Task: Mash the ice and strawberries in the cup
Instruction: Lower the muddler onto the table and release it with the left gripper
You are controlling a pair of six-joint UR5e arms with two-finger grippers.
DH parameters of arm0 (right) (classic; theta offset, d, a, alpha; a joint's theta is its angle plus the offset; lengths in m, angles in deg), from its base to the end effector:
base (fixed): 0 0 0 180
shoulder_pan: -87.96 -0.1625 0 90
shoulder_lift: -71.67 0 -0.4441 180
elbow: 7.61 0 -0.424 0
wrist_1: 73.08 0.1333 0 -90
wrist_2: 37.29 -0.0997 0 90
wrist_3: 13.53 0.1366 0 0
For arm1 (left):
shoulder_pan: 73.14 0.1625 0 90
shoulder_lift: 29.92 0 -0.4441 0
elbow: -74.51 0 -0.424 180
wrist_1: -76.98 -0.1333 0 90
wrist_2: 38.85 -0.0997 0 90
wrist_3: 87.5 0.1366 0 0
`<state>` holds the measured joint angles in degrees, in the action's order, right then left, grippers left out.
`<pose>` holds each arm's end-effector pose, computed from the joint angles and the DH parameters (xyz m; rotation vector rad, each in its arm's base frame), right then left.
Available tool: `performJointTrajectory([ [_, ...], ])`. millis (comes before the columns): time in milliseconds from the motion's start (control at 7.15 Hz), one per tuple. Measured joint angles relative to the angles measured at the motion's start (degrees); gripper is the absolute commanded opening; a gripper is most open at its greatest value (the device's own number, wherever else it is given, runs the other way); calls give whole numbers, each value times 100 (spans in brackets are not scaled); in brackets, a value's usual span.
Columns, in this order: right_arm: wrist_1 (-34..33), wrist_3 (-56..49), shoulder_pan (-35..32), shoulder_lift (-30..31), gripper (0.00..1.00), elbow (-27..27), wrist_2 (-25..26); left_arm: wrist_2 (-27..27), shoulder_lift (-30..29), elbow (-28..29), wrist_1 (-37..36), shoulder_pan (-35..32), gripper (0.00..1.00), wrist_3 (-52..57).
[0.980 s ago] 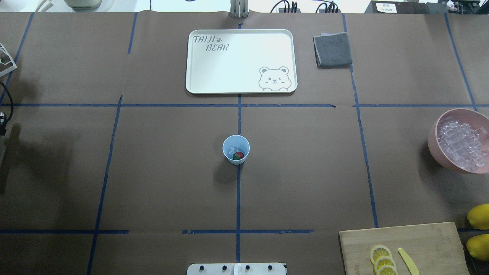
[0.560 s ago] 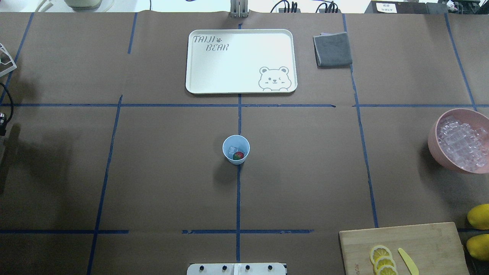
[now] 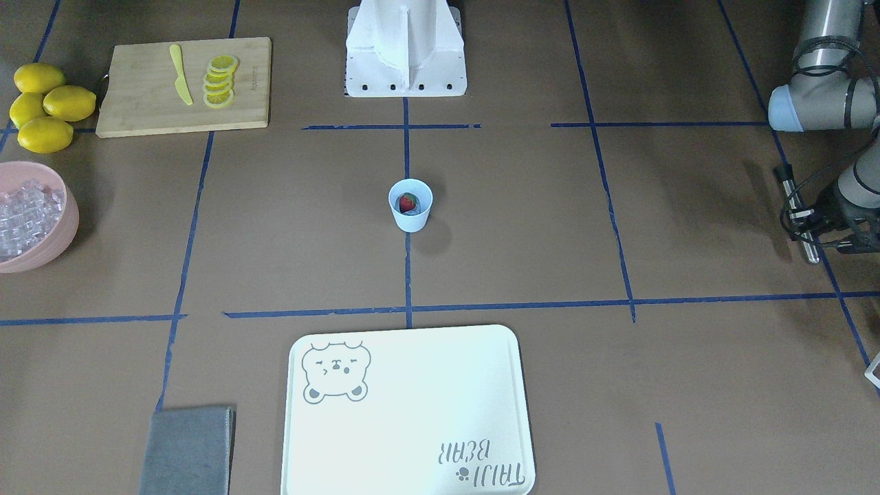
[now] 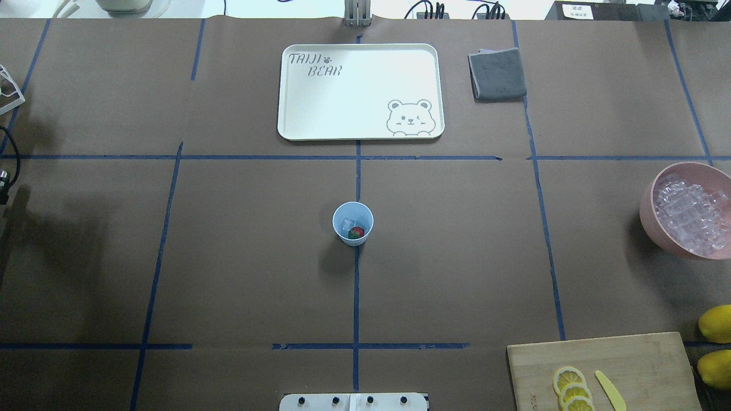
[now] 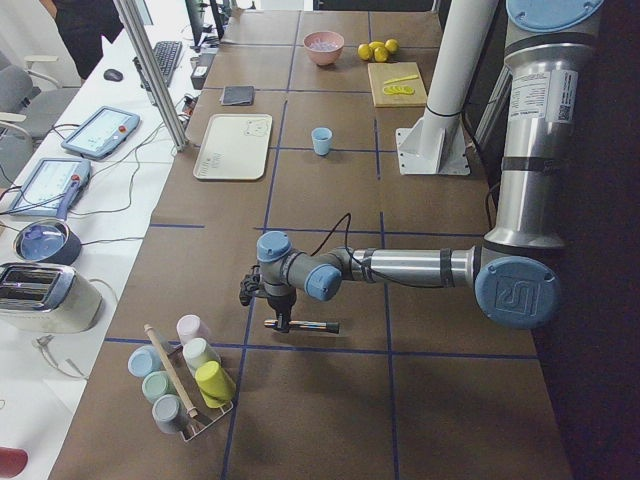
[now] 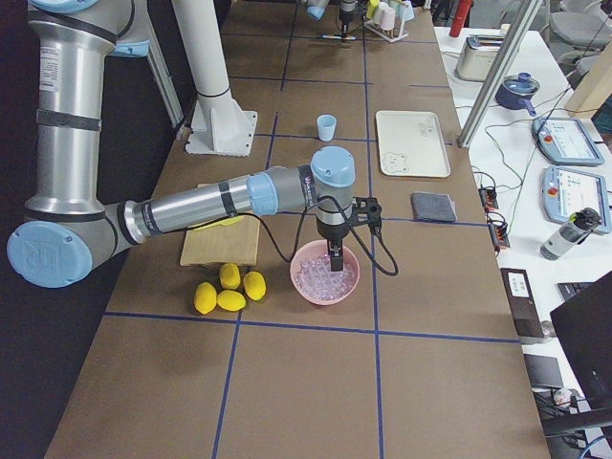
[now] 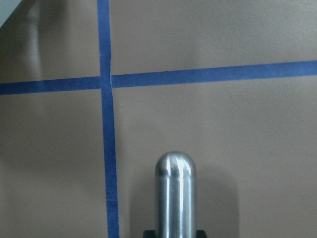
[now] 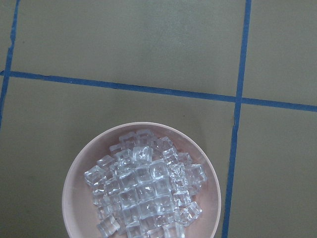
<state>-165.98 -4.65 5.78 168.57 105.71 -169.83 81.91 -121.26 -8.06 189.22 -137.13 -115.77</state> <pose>-0.0239 -0.4750 0.5581 0.1153 -0.7637 -0.0700 0.1887 -0.5315 0.7365 0.0015 0.5999 0.0374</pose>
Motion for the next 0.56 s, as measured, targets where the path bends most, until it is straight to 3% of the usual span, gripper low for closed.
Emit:
performJointTrajectory([
  [140,0,0,0,3,100,3,0,0,-3,12,0,0,71,-15],
  [280,0,0,0,3,100,6,0,0,-6,18,0,0,86,-24],
  [560,0,0,0,4,100,6,0,0,-7,22,0,0,93,-27],
])
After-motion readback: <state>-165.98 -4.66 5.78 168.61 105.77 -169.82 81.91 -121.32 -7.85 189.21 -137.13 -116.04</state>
